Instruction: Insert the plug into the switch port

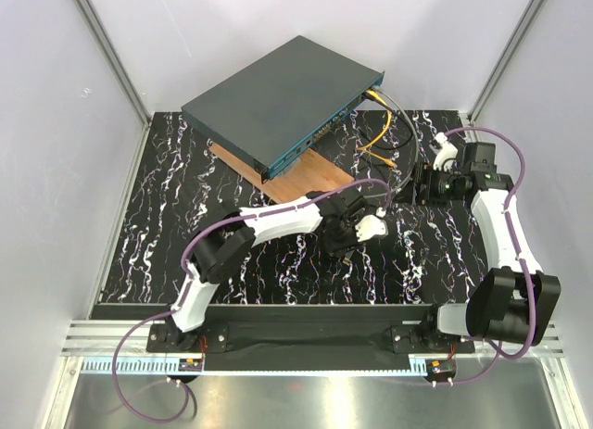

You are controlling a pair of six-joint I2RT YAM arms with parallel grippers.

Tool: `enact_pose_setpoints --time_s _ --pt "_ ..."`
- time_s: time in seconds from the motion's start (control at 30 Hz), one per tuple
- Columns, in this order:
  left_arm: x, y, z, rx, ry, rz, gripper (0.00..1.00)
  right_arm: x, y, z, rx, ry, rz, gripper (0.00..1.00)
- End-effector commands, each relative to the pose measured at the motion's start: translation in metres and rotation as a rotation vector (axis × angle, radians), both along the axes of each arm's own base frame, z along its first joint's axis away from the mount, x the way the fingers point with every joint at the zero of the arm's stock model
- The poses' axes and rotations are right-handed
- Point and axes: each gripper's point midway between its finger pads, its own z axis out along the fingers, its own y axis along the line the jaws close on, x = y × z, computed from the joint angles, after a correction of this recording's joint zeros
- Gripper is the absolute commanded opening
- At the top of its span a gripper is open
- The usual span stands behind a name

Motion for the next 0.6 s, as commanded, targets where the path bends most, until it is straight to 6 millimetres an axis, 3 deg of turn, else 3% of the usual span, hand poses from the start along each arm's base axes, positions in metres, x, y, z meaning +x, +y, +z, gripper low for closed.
enact_pose_setpoints --time_s 0.0,0.37,0.57 --pt "0.004 -0.016 0.008 -0.045 -0.023 0.028 0.38 -0.006 -0.003 0.004 -0.017 -0.026 0.001 0.75" --pt "0.018 -0.023 -0.010 0.001 -0.039 0.081 0.35 -0.020 -0.003 0.004 -0.028 -0.033 -0.009 0.75" --pt "0.024 -0.025 -0.011 0.004 -0.062 0.091 0.30 -0.025 -0.002 0.005 -0.028 -0.037 -0.006 0.75"
